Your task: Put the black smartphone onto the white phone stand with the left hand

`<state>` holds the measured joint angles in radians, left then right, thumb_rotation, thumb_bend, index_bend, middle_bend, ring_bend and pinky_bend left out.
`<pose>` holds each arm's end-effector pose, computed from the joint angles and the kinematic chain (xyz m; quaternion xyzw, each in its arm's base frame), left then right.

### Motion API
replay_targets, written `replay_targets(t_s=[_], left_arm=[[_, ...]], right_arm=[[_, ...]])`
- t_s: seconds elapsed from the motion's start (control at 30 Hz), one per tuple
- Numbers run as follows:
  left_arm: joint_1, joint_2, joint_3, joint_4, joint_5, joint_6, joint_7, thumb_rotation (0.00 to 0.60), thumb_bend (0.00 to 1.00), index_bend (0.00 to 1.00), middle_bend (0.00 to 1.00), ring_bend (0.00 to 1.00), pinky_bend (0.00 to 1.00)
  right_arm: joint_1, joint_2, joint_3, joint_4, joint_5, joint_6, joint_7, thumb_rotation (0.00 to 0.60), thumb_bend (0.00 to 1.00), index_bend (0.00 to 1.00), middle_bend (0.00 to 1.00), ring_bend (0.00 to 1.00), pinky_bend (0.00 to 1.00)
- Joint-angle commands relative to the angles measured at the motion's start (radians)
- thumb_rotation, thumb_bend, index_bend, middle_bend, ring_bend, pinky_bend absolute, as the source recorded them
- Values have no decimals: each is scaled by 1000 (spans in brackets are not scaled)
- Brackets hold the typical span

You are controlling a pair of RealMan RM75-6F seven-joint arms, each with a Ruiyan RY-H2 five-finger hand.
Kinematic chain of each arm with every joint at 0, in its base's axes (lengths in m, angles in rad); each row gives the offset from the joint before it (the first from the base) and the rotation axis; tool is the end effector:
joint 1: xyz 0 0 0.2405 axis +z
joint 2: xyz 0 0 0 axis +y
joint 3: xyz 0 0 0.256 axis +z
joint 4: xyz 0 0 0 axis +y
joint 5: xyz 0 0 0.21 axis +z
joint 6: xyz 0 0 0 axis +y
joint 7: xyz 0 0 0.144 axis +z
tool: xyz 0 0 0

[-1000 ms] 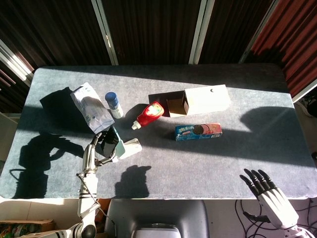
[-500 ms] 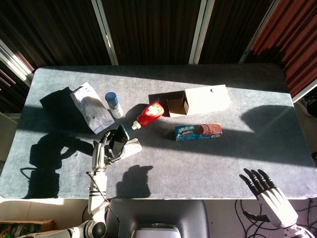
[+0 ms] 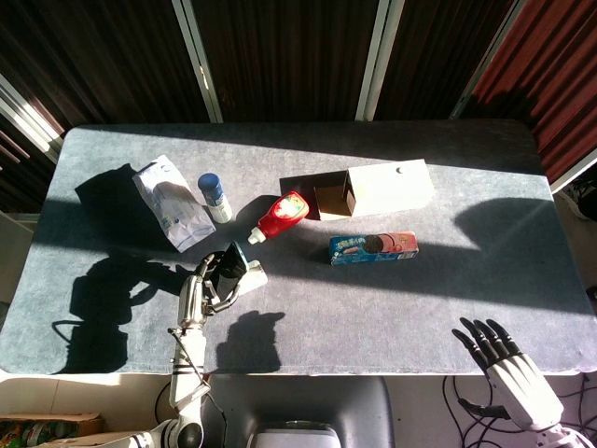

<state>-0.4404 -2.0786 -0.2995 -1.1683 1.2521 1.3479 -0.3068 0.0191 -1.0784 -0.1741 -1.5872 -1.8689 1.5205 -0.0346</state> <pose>-0.1601 0.2833 -0.0867 -0.3653 -0.6095 -0.6078 0.3543 -0.2954 -0.1036 0.1310 0.7294 -0.3607 0.3509 0.4634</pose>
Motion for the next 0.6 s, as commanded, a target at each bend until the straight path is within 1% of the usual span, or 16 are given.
replay_targets(t_s=[0.03,0.37,0.6], left_arm=[[-1,-13,0,26,5,-5,-13,600,484,882,1000,688,241],[-3,-28,-5,87,16,-16,-50,600,483,882,1000,688,241],[-1,-27,4,124,31,-22,-71,600,483,881,1000,688,241]], right_arm=[[0,1,0,1,0,3,3,600,249,0,0,0,0],[-2,3,-1,5,-3,10,12,600,249,0,0,0,0],[-4,3,-1,5,-4,14,12,600,249,0,0,0,0]])
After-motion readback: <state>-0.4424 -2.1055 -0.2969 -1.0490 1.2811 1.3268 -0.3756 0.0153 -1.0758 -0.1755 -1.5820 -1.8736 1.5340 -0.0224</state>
